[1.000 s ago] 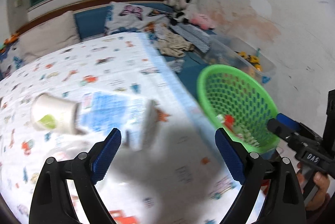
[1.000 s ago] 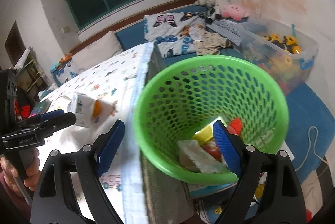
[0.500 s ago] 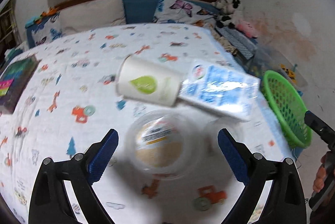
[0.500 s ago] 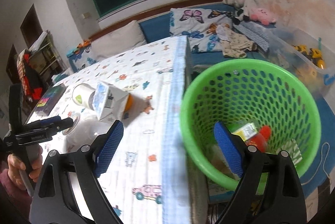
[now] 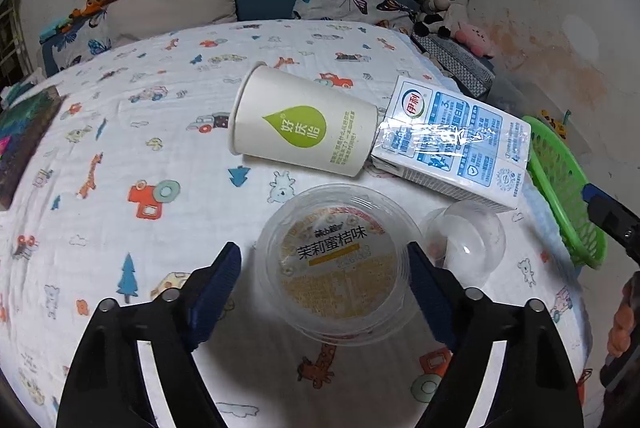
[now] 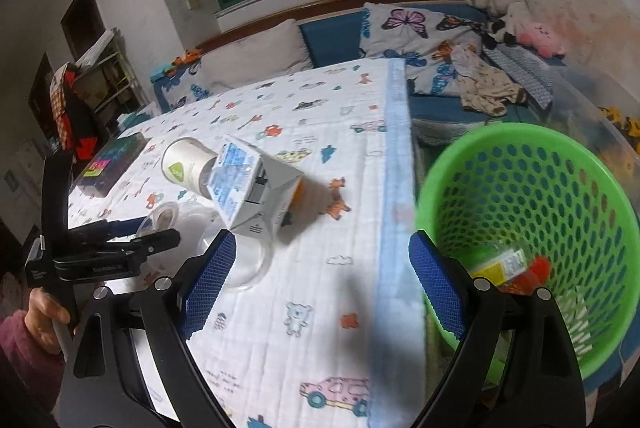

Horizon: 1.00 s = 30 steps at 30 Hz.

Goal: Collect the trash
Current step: 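Move the left gripper to the clear tea cup while the right reaches the milk carton, then grasp the clear round tea cup with the left gripper while the right grasps the milk carton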

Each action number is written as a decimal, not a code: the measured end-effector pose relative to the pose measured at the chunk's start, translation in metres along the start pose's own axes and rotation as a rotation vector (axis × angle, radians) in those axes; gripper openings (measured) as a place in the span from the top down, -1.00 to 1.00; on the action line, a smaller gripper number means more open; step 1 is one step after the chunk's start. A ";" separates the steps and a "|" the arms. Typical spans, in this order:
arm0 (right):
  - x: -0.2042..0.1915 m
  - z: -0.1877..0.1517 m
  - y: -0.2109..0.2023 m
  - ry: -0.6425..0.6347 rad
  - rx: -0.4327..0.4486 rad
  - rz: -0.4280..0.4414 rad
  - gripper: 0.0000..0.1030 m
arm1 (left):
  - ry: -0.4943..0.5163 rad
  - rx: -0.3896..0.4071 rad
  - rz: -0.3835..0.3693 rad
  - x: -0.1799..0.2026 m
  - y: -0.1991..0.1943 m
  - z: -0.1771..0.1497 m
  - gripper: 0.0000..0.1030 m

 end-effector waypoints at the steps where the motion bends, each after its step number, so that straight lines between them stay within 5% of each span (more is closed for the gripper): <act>1: -0.003 0.001 0.004 -0.008 -0.007 0.005 -0.71 | 0.000 0.002 -0.010 0.001 -0.001 0.000 -0.39; 9: -0.022 0.005 0.031 -0.037 -0.052 0.076 -0.71 | 0.024 0.030 -0.011 0.005 -0.006 0.002 -0.29; 23: -0.016 0.032 0.090 0.135 -0.110 0.228 -0.70 | 0.011 0.085 -0.027 -0.006 -0.033 0.010 -0.28; 30: -0.019 0.032 0.101 0.158 -0.134 0.257 -0.25 | 0.005 0.078 -0.026 -0.010 -0.031 0.008 -0.28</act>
Point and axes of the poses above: each gripper's, at about its wrist camera, not at the fingertips, and y roughly the way its jaws point, x to its right, z to its top, the point moved 10 cm from there along y, roughly the way its jaws point, and after that the axes turned 12 degrees about z, right-handed, at the moved point
